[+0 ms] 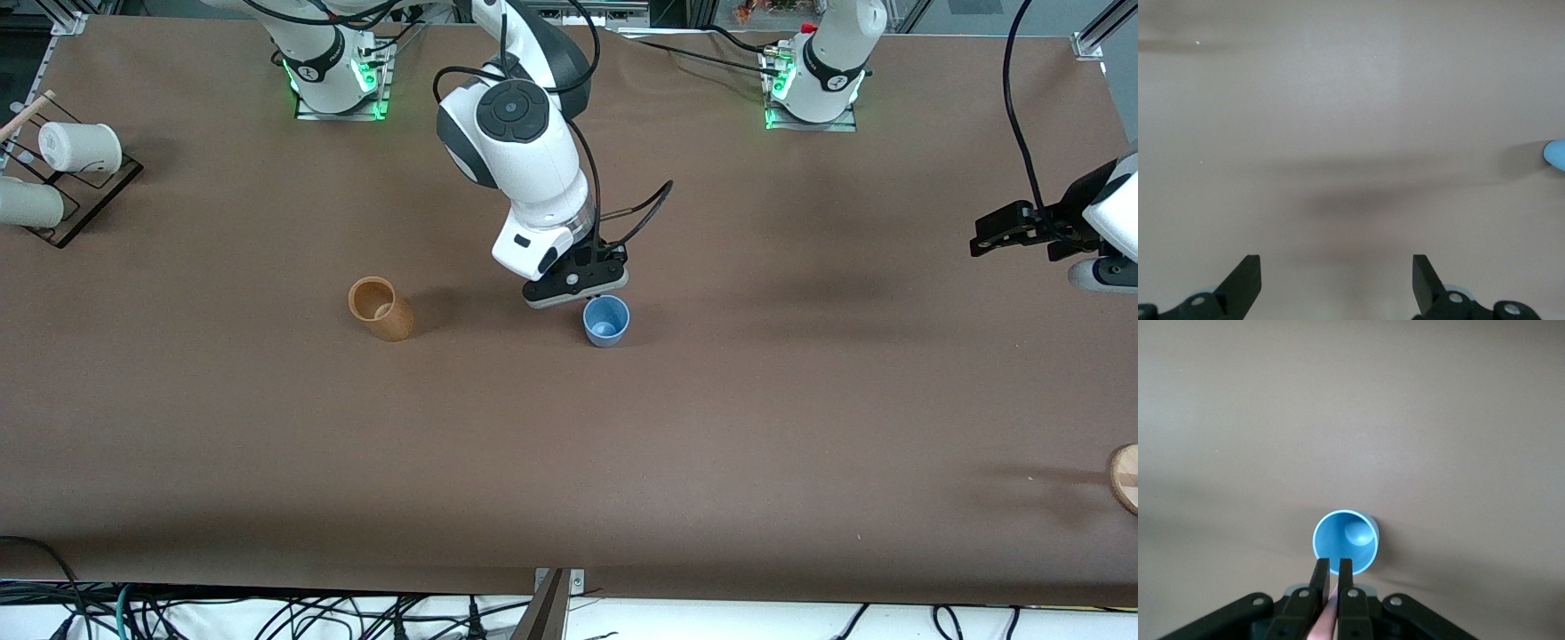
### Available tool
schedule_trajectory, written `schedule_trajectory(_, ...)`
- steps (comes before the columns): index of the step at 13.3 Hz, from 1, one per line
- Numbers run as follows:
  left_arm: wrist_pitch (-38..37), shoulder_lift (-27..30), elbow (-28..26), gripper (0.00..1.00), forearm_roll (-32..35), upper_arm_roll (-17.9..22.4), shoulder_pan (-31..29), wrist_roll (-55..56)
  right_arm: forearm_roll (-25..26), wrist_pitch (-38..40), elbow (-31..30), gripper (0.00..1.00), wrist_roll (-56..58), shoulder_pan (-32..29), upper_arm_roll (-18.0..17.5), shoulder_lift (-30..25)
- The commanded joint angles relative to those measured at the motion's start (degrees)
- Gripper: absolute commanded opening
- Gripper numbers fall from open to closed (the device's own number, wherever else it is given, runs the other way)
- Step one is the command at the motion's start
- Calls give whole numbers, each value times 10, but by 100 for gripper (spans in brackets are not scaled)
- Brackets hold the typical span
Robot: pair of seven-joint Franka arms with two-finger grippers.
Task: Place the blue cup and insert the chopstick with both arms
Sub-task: 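Lower the pink chopstick into the blue cup and open the right gripper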
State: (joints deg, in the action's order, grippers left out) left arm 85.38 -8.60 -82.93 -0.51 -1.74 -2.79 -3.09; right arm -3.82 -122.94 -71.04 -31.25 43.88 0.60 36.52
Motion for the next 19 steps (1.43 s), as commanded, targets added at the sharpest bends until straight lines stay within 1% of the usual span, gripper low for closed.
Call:
schedule_trajectory(1, 7, 9, -10, 100, -12, -5, -3, 1, 13, -20, 19, 0, -10, 6, 5, 21)
schedule_trajectory(6, 9, 9, -9, 100, -12, -5, -1, 1, 13, -46, 19, 0, -10, 6, 5, 35)
schedule_trajectory(7, 9, 8, -8, 100, -12, -5, -1, -3, 14, -47, 19, 2, -10, 6, 5, 36)
schedule_trajectory(8, 9, 8, -7, 100, -12, -5, -1, -3, 14, -48, 19, 50, -10, 6, 5, 37)
schedule_trajectory(9, 9, 2, -3, 100, -12, -5, -1, -3, 14, -48, 19, 99, -9, 6, 5, 37)
schedule_trajectory(11, 9, -2, 3, 100, -12, -5, 0, -3, 13, -34, 19, 100, -7, 2, 6, 30)
schedule_trajectory(14, 9, -2, 3, 100, -12, -5, 0, -3, 11, 84, 31, 100, 2, -6, 34, 6)
schedule_trajectory(16, 9, -3, 4, 100, -12, -5, -1, -3, 7, 138, 30, 100, 7, -37, 39, -18)
schedule_trajectory(17, 9, -3, 3, 100, -12, -5, -1, -3, 6, 167, 30, 100, 36, -67, 37, -33)
schedule_trajectory(19, 10, -3, 3, 100, -12, -5, -1, -3, 3, 216, 25, 100, 151, -113, 45, -64)
